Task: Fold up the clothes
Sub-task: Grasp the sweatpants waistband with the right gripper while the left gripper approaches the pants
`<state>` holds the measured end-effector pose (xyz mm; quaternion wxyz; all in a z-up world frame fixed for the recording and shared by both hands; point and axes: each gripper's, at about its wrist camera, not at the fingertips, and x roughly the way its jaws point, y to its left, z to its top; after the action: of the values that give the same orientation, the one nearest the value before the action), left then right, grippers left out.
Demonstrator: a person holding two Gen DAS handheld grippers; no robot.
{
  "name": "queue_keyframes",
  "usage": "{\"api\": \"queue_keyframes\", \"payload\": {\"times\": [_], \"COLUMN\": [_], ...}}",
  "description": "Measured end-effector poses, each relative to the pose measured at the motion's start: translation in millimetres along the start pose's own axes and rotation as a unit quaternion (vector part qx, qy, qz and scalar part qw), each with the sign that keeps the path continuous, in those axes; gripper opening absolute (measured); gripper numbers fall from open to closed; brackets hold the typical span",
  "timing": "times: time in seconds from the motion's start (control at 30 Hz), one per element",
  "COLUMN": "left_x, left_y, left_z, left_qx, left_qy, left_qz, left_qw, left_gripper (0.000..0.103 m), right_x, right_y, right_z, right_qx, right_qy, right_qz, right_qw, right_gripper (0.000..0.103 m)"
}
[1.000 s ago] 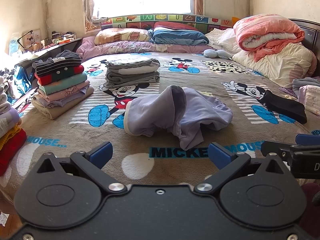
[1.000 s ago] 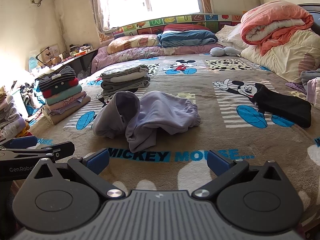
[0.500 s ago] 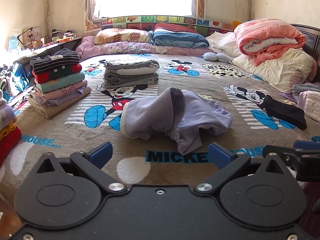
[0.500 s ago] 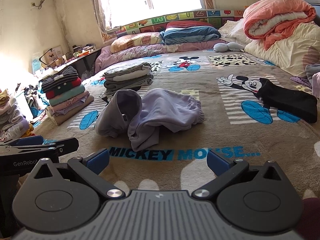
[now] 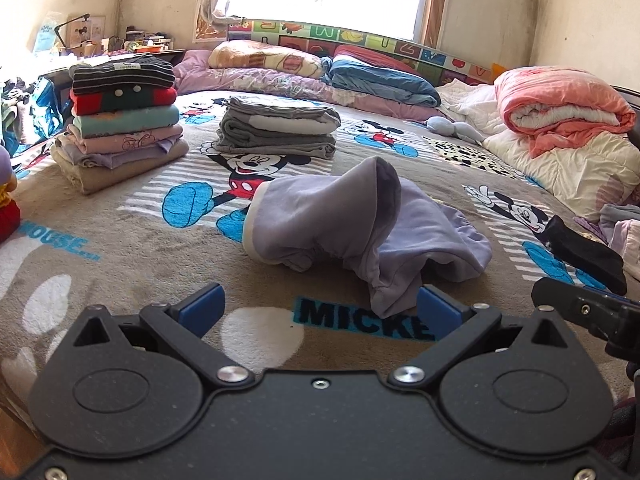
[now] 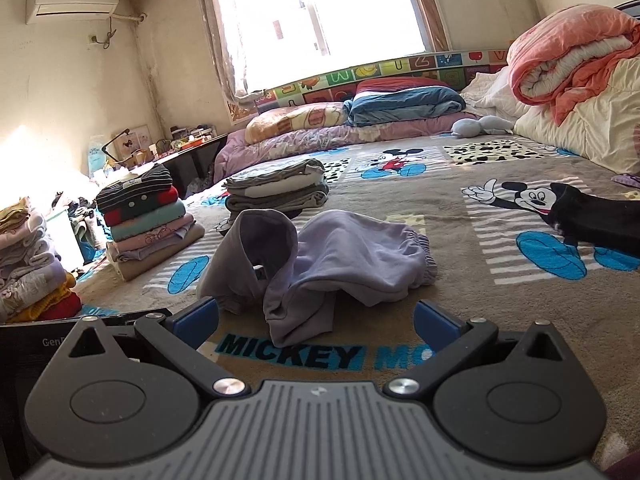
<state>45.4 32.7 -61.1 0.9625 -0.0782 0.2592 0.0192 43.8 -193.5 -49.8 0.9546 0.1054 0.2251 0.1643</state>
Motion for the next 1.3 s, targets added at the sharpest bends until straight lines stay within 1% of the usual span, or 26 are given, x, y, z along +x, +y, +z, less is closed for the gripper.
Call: {"api": "queue_keyframes", "payload": {"times": [0.07, 0.1, 0.27, 0.33, 0.43, 0.5, 0.63, 0.73, 0.83, 0.87, 0.93, 0.97, 1.03, 1.07, 1.13, 1.2, 1.3], "left_x": [6, 10, 34, 39, 44, 52, 63, 71, 79, 82, 89, 91, 96, 99, 106, 113, 122], "left_y": [2, 2, 9, 10, 10, 9, 1, -1, -3, -3, -4, -5, -5, -5, -5, -1, 9], "left_z": [-1, -3, -8, -10, -11, -13, -16, -15, -14, -14, -10, -9, -5, -4, -1, 2, 2], "left_qx": [-0.003, -0.003, -0.017, -0.018, -0.021, -0.024, -0.008, -0.007, -0.008, -0.008, -0.003, 0.000, 0.003, 0.005, 0.005, 0.000, -0.024], "left_qy": [-0.005, 0.003, 0.068, 0.076, 0.076, 0.077, 0.077, 0.074, 0.070, 0.068, 0.056, 0.048, 0.034, 0.027, 0.017, 0.011, 0.016], "left_qz": [0.000, -0.001, -0.031, -0.032, -0.035, -0.036, -0.043, -0.043, -0.042, -0.042, -0.033, -0.022, -0.005, 0.004, 0.019, 0.032, 0.042], "left_qw": [1.0000, 1.0000, 0.9970, 0.9964, 0.9963, 0.9961, 0.9961, 0.9963, 0.9966, 0.9967, 0.9979, 0.9986, 0.9994, 0.9996, 0.9997, 0.9994, 0.9987], "left_gripper": [0.103, 0.103, 0.103, 0.103, 0.103, 0.103, 0.103, 0.103, 0.103, 0.103, 0.103, 0.103, 0.103, 0.103, 0.103, 0.103, 0.103], "right_x": [11, 16, 44, 55, 71, 83, 108, 126, 145, 150, 157, 160, 167, 171, 176, 182, 189], "right_y": [-7, -12, -44, -59, -81, -94, -120, -140, -160, -164, -165, -165, -167, -168, -171, -170, -168], "right_z": [-3, -3, -8, -7, -7, -8, -10, -12, -13, -13, -10, -8, -6, -5, -4, -1, 2], "right_qx": [0.007, 0.017, 0.071, 0.094, 0.129, 0.163, 0.230, 0.279, 0.327, 0.337, 0.329, 0.323, 0.317, 0.317, 0.318, 0.313, 0.306], "right_qy": [-0.003, 0.000, 0.009, 0.011, 0.014, 0.013, 0.013, 0.012, 0.011, 0.011, 0.010, 0.011, 0.011, 0.011, 0.012, 0.016, 0.022], "right_qz": [0.009, 0.013, 0.031, 0.039, 0.051, 0.064, 0.091, 0.110, 0.129, 0.133, 0.129, 0.125, 0.118, 0.114, 0.109, 0.108, 0.106], "right_qw": [1.000, 1.000, 0.997, 0.995, 0.990, 0.984, 0.969, 0.954, 0.936, 0.932, 0.935, 0.938, 0.941, 0.942, 0.942, 0.943, 0.946], "right_gripper": [0.103, 0.103, 0.103, 0.103, 0.103, 0.103, 0.103, 0.101, 0.100, 0.099, 0.096, 0.094, 0.086, 0.084, 0.075, 0.071, 0.071]}}
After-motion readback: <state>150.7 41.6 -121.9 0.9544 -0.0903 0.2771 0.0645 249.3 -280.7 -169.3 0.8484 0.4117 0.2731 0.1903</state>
